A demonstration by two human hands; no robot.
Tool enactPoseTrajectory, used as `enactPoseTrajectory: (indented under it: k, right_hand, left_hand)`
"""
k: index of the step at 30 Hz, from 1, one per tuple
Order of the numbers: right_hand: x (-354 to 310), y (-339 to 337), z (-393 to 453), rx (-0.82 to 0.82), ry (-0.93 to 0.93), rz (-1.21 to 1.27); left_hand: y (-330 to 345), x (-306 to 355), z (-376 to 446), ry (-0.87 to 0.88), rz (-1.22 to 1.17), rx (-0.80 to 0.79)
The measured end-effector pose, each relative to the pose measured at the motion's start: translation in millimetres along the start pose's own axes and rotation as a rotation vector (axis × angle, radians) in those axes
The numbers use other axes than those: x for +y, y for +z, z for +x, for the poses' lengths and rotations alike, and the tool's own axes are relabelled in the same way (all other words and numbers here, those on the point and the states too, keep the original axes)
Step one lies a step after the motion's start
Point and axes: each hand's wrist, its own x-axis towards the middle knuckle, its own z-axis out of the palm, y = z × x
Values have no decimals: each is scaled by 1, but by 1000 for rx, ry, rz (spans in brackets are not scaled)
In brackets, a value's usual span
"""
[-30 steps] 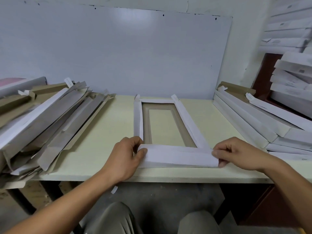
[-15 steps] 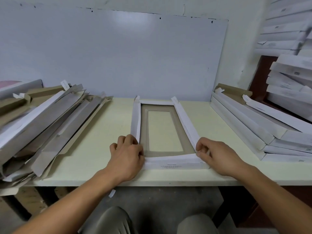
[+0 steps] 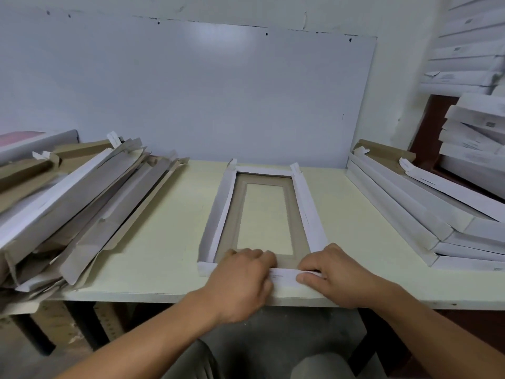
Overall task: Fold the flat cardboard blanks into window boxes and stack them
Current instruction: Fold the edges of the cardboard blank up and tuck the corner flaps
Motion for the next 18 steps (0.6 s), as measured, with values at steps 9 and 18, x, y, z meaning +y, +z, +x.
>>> enactPoseTrajectory:
  k: [9, 18]
  right_hand:
    - [7, -16, 12, -185, -91, 94]
    - [46, -39, 27, -284, 87, -292]
  left_hand:
    - [-14, -29, -25, 125, 68, -123]
    - [-80, -140, -49, 4, 222, -356]
